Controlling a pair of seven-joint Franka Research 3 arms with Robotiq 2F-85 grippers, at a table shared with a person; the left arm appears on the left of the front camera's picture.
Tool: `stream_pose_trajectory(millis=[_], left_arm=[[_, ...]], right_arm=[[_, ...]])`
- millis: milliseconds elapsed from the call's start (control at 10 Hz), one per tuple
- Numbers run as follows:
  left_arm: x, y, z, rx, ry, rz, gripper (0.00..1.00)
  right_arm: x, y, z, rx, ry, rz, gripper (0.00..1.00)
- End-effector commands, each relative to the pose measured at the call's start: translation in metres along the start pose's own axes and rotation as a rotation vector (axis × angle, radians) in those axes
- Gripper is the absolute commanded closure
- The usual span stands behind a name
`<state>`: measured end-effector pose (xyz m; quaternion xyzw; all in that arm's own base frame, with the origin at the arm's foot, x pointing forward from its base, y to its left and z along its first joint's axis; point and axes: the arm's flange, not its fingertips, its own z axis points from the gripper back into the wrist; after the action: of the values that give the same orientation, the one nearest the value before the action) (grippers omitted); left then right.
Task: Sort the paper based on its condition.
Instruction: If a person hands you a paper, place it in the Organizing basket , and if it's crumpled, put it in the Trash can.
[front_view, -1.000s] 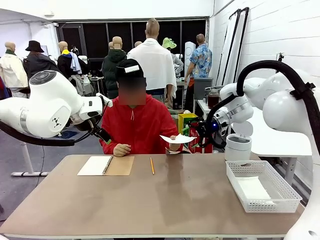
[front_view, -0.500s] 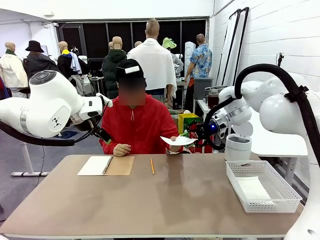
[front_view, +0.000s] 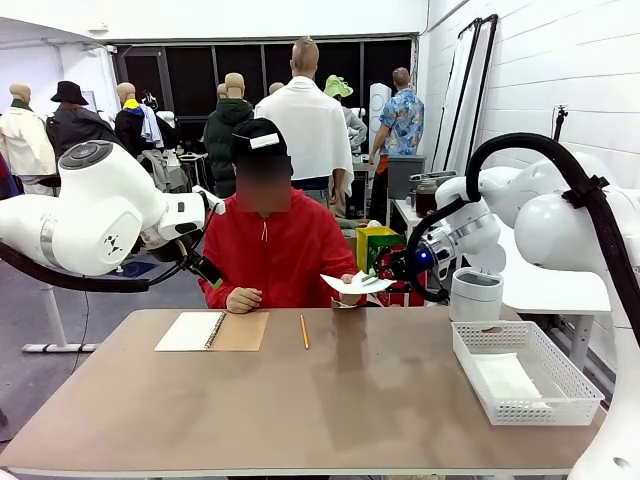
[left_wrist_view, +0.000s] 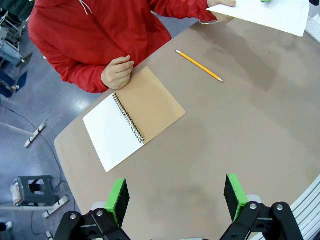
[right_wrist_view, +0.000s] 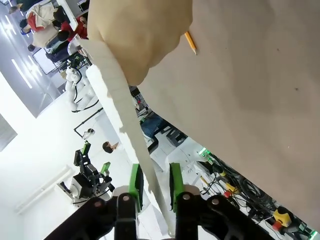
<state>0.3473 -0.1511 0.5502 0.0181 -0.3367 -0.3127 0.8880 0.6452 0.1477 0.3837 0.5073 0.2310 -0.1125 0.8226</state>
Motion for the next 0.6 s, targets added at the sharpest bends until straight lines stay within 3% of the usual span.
stream_pose_trajectory(millis=[0,500], left_arm=[[0.0,0.0,0.0,0.001,0.0,-0.001,0.0],[0.0,0.0,0.0,0.001,0.0,-0.001,0.0]], right_arm=[[0.009,0.011,-0.003,0.035,-0.011,-0.024,1.0],[-0.001,0.018,-0.002,0.045,0.015,0.014,1.0]])
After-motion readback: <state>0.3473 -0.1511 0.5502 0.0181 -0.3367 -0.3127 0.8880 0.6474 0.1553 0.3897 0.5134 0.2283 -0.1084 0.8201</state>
